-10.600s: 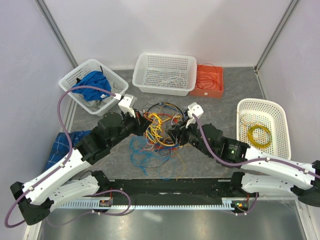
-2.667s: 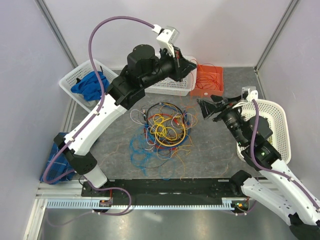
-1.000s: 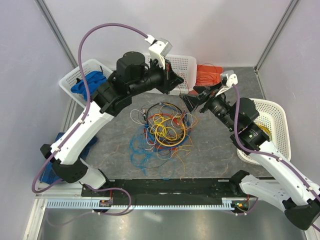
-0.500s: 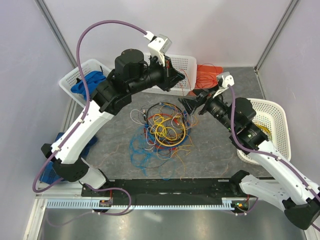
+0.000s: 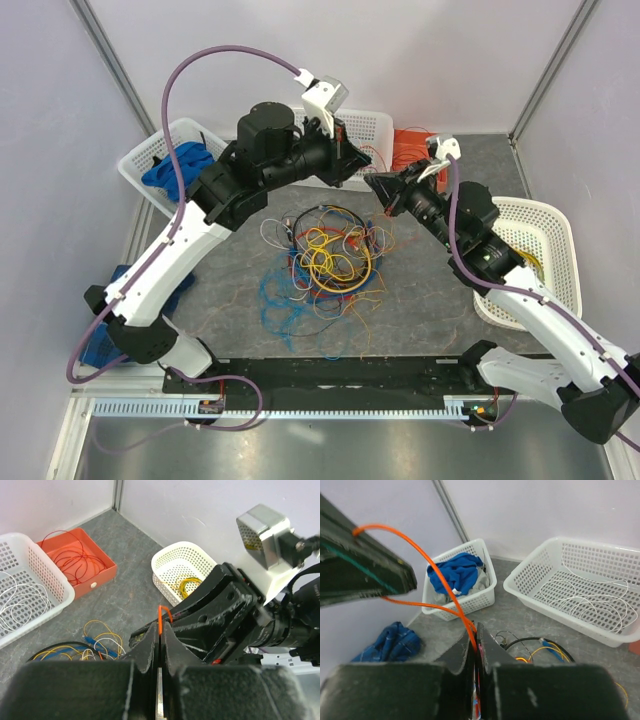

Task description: Untangle the cables

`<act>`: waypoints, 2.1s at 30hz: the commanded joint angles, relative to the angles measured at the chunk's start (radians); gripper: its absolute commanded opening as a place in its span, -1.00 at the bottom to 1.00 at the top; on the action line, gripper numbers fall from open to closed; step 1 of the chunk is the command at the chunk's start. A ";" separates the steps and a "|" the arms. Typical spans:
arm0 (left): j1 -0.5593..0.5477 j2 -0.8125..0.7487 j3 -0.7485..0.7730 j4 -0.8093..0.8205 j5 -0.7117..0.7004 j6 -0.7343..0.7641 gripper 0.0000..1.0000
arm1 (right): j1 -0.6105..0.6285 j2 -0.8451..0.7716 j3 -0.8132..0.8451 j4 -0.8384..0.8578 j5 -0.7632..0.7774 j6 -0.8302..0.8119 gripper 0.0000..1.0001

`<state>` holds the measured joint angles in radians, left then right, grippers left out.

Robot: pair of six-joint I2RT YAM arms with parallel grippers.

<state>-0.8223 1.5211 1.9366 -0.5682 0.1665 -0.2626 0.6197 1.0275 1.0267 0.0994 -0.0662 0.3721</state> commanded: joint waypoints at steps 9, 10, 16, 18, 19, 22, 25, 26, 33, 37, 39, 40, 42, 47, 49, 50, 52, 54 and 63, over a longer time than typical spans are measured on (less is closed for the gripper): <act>-0.003 -0.104 -0.131 0.062 -0.162 -0.067 0.77 | 0.002 0.086 0.240 -0.188 0.339 0.004 -1.00; -0.003 -0.136 -0.163 0.068 -0.236 -0.079 0.99 | 0.000 0.103 0.266 -0.210 0.365 -0.008 -1.00; -0.003 -0.300 -0.327 0.067 -0.436 -0.125 0.99 | -0.103 0.239 0.440 -0.280 0.480 0.017 -1.00; -0.003 -0.412 -0.402 0.077 -0.473 -0.154 0.99 | -0.152 0.314 0.513 -0.293 0.497 0.025 -1.00; -0.003 -0.449 -0.494 0.086 -0.493 -0.180 0.99 | -0.184 0.344 0.542 -0.305 0.520 0.040 -1.00; -0.003 -0.610 -0.681 0.131 -0.476 -0.220 0.99 | -0.245 0.472 0.670 -0.317 0.517 0.076 -1.00; -0.003 -0.728 -0.831 0.137 -0.449 -0.265 0.99 | -0.262 0.604 0.811 -0.314 0.566 0.067 -1.00; -0.003 -0.752 -0.867 0.139 -0.435 -0.279 0.99 | -0.267 0.675 0.884 -0.316 0.591 0.056 -1.00; -0.003 -0.898 -1.099 0.102 -0.455 -0.322 0.99 | -0.313 0.954 1.162 -0.313 0.644 0.024 -1.00; -0.003 -0.964 -1.157 0.099 -0.470 -0.337 0.99 | -0.340 1.075 1.257 -0.299 0.654 0.013 -1.00; -0.003 -0.983 -1.191 0.097 -0.478 -0.352 0.99 | -0.353 1.125 1.282 -0.285 0.652 0.013 -1.00; -0.003 -0.992 -1.200 0.099 -0.481 -0.359 0.99 | -0.359 1.146 1.277 -0.267 0.654 0.014 -1.00; -0.003 -0.995 -1.228 0.103 -0.486 -0.366 0.99 | -0.370 1.164 1.270 -0.250 0.654 0.014 -1.00; -0.003 -0.961 -1.272 0.116 -0.484 -0.394 0.99 | -0.385 1.209 1.184 -0.172 0.599 0.063 -1.00; -0.003 -0.947 -1.277 0.120 -0.466 -0.406 0.99 | -0.391 1.232 1.144 -0.146 0.576 0.085 -1.00; -0.003 -0.932 -1.278 0.122 -0.460 -0.415 0.99 | -0.393 1.240 1.129 -0.135 0.562 0.097 -1.00; -0.003 -0.918 -1.280 0.128 -0.449 -0.425 0.99 | -0.393 1.264 1.096 -0.116 0.548 0.109 -1.00; -0.003 -0.903 -1.285 0.137 -0.447 -0.432 0.99 | -0.394 1.281 1.081 -0.107 0.530 0.123 -1.00; -0.003 -0.871 -1.298 0.162 -0.441 -0.455 0.99 | -0.405 1.366 1.041 -0.092 0.503 0.208 -1.00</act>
<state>-0.8223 0.6437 0.6476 -0.4595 -0.2790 -0.6701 0.2230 2.3886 2.0880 -0.0372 0.4435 0.5240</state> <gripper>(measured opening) 0.993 0.011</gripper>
